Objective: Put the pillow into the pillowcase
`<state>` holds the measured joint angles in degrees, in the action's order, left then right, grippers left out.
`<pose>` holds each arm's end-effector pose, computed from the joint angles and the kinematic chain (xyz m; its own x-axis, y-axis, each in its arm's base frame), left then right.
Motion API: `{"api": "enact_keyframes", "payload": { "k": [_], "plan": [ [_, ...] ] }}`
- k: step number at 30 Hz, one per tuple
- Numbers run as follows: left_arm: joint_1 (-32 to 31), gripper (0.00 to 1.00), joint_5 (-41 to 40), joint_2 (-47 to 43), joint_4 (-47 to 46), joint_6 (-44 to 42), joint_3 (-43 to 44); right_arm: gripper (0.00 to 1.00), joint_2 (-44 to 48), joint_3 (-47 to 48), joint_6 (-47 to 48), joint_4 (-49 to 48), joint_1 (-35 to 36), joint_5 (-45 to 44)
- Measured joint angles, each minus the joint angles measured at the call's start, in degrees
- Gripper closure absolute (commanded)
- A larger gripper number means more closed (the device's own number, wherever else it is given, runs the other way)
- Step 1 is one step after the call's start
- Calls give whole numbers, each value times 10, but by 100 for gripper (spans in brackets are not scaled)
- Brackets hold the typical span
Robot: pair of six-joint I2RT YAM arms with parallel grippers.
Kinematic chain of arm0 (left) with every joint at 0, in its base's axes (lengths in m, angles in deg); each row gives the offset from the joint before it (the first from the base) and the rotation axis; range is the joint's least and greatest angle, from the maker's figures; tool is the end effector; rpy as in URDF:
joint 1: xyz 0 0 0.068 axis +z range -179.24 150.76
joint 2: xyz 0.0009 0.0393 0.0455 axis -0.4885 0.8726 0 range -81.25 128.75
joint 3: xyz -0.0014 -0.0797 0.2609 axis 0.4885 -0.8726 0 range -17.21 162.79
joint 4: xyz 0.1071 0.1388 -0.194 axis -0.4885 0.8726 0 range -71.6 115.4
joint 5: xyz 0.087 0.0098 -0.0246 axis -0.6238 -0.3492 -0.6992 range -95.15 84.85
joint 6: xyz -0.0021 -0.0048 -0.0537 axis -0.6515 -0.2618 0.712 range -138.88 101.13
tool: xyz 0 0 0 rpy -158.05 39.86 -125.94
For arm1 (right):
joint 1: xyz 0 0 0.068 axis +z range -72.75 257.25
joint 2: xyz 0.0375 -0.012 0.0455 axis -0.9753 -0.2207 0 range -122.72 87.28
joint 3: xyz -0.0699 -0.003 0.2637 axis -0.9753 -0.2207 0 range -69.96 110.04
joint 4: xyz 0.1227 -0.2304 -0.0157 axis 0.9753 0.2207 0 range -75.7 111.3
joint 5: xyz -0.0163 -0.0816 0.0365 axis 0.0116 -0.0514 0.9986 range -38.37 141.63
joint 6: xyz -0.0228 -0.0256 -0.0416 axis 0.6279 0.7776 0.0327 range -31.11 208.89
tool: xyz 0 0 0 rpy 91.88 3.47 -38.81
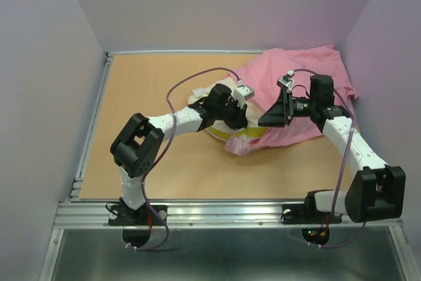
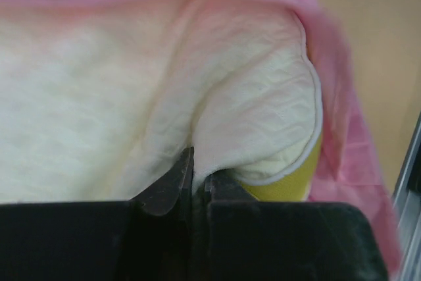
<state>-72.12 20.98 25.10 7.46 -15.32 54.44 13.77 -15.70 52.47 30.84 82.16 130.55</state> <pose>0.3021 -0.3021 0.2340 -0.3508 0.2497 -0.9025 0.8862 0.3999 -0.2338 0.2578 0.0572 0.2952 -0.9495 0.0331 -0.3119 -0.3054 0.1290 0.9434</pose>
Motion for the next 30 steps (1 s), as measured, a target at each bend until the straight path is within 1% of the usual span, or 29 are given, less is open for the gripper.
{"api": "enact_keyframes", "payload": {
  "k": [3, 4, 7, 8, 10, 11, 12, 14, 16, 18, 19, 20, 21, 22, 23, 24, 25, 27, 30],
  "plan": [
    [-3, 75, 24, 0, 35, -13, -33, 47, 7, 1, -4, -8, -1, 16],
    [-2, 59, 30, 0, 44, -17, -43, 47, 6, 3, -4, -7, -2, 15],
    [0, 38, 54, -12, 53, -31, -57, 45, -14, 23, 3, -3, -10, -4],
    [2, 35, 60, -30, 55, -37, -70, 41, -26, 38, 16, 1, -15, -27],
    [7, 29, 72, -85, 72, -50, -98, 37, -58, 85, 56, 24, -23, -101],
    [14, 27, 79, -120, 88, -54, -107, 34, -74, 109, 79, 32, -23, -148],
    [22, 27, 85, -150, 104, -55, -109, 34, -89, 128, 100, 41, -24, -188],
    [60, 26, 94, -202, 129, -65, -99, 32, -118, 165, 141, 50, -23, -268],
    [114, 26, 88, -220, 153, -78, -61, 31, -156, 197, 186, 59, -15, -351],
    [162, 26, 77, -212, 156, -88, -24, 30, -188, 219, 216, 70, -2, -414],
    [189, 27, 65, -200, 156, -96, -5, 30, -210, 234, 237, 81, 12, -465],
    [215, 27, 51, -184, 156, -102, 13, 28, -227, 243, 248, 87, 25, -492],
    [234, 28, 38, -165, 158, -108, 28, 28, -253, 255, 267, 94, 46, -537],
    [251, 30, 25, -145, 159, -116, 43, 28, -271, 262, 278, 103, 60, -562],
    [271, 30, 9, -106, 160, -127, 63, 28, -292, 269, 291, 114, 75, -594],
    [281, 32, -1, -75, 162, -137, 77, 28, -309, 273, 302, 121, 87, -612],
    [288, 37, -5, -42, 165, -151, 87, 28, -320, 275, 308, 125, 93, -622],
    [292, 40, -4, 17, 187, -178, 111, 28, -345, 277, 323, 134, 103, -641],
    [287, 43, 38, 108, 217, -217, 129, 28, -375, 296, 347, 144, 103, -654]
  ]
}}
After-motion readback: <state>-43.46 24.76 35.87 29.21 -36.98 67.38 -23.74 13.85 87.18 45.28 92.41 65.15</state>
